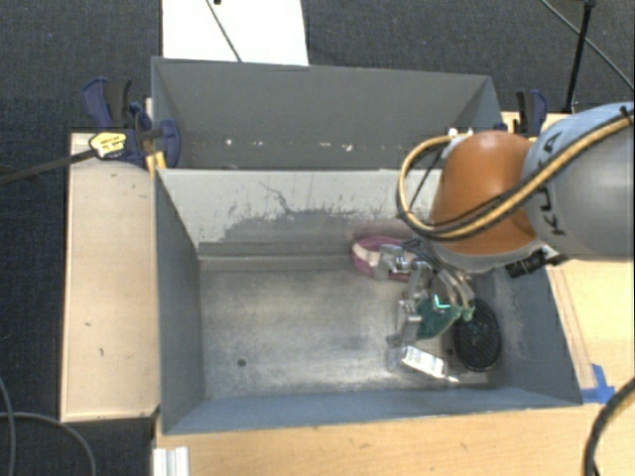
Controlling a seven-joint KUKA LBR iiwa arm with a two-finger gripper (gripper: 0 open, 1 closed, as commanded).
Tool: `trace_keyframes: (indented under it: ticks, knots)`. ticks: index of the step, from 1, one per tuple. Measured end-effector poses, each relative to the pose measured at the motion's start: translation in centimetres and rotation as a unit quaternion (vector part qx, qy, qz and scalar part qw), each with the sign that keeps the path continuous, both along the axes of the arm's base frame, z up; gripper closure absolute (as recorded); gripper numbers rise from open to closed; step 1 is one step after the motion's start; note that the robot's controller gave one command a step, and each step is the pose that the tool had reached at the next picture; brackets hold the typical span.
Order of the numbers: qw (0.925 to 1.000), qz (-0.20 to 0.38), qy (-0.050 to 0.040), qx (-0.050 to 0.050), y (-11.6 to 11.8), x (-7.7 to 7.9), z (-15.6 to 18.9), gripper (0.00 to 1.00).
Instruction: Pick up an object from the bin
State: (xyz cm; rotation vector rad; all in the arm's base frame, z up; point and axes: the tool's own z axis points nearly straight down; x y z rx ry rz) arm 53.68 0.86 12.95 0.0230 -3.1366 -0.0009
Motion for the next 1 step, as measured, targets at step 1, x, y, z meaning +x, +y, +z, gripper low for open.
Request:
trace_keyframes:
  ticks: [1]
  knots:
    - [0.9990,0.044,-0.0014,-0.001,-6.59,-1.40,-4.10,0.00]
